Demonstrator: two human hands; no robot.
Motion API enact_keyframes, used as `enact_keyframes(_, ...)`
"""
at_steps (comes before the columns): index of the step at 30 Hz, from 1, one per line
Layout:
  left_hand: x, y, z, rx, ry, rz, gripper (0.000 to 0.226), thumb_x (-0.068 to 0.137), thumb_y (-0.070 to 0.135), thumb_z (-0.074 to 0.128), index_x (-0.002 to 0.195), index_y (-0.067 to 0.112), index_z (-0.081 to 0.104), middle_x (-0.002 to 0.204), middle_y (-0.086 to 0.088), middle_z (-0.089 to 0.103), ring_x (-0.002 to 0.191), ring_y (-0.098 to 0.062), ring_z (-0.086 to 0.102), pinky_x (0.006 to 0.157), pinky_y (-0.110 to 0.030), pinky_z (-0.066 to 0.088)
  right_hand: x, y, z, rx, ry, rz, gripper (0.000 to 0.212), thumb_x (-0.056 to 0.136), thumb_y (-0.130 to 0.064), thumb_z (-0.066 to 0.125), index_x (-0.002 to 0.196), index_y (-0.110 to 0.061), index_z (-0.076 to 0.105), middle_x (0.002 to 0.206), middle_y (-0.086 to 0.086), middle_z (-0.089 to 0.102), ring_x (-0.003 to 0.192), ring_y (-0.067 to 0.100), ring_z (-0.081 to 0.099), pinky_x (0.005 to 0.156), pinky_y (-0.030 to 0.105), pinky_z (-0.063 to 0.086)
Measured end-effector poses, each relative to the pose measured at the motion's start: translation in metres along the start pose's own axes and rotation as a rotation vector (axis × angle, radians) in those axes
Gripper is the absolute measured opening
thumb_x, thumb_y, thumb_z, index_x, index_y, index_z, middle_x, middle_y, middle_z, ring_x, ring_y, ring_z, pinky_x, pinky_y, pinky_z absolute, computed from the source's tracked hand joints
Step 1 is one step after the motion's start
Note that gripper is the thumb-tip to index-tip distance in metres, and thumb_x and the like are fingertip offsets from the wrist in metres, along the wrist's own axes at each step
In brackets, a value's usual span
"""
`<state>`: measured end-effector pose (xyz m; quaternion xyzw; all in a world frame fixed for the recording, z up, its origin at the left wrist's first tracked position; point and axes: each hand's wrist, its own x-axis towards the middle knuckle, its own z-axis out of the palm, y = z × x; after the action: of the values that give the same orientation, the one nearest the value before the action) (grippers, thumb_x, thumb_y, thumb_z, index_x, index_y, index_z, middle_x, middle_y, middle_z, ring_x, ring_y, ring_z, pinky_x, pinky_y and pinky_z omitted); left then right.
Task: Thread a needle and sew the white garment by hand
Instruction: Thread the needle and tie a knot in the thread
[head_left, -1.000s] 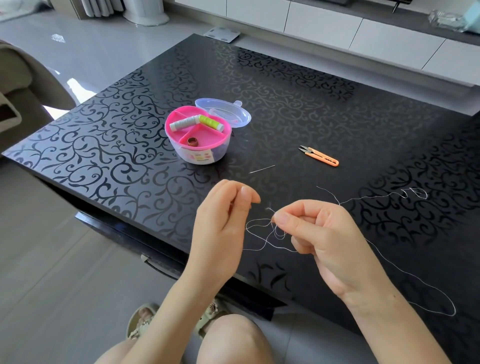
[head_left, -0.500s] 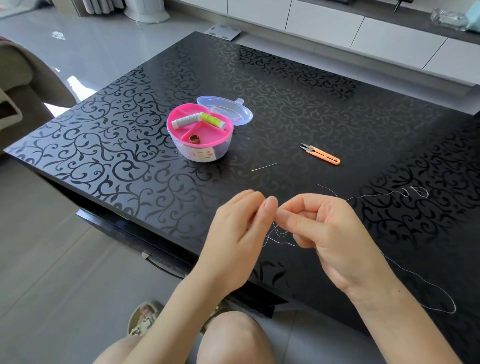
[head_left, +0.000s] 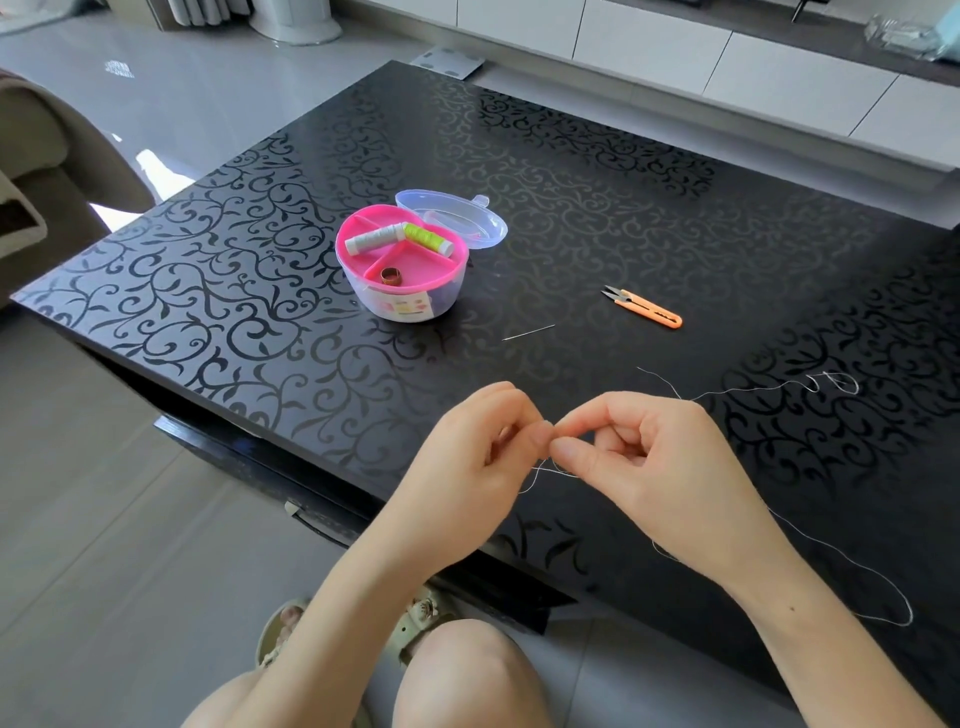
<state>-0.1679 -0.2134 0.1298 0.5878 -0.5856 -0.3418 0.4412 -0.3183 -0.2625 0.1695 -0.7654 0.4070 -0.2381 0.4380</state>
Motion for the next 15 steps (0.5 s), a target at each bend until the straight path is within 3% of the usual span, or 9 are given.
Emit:
enact_keyframes(9, -0.0013, 0.0038, -0.0045, -0.069, -0.068, -0.072, 0.018, 0.091, 0.011, 0.059, 0.077, 0.022, 0.061, 0.074, 0.01, 0.054, 0.063, 0.0, 0.049, 0.061, -0.013, 0.039, -0.0001, 0.0049, -0.0038, -0.029, 0.034, -0.001, 0.017, 0.082, -0.014, 0.068, 0.067, -0.021, 0.068, 0.046, -0.003, 0.039, 0.044, 0.005, 0.035, 0.049, 0.01, 0.033)
enact_keyframes(11, -0.002, 0.0046, -0.0058, -0.162, -0.082, -0.143, 0.009, 0.093, 0.02, 0.058, 0.087, 0.019, 0.065, 0.074, 0.013, 0.056, 0.064, 0.001, 0.05, 0.062, -0.011, 0.04, -0.0001, 0.0053, -0.0051, -0.004, 0.033, 0.019, 0.016, 0.083, -0.015, 0.068, 0.067, -0.02, 0.068, 0.047, -0.002, 0.041, 0.044, 0.005, 0.035, 0.049, 0.01, 0.034)
enact_keyframes(15, -0.002, 0.0017, -0.0065, -0.228, -0.007, -0.181, 0.034, 0.085, 0.05, 0.043, 0.087, 0.026, 0.067, 0.074, 0.017, 0.056, 0.072, -0.003, 0.05, 0.071, -0.018, 0.043, -0.0005, 0.0061, -0.0073, 0.078, 0.041, 0.052, 0.016, 0.083, -0.016, 0.068, 0.068, -0.018, 0.068, 0.051, 0.005, 0.047, 0.048, 0.006, 0.04, 0.05, 0.011, 0.036)
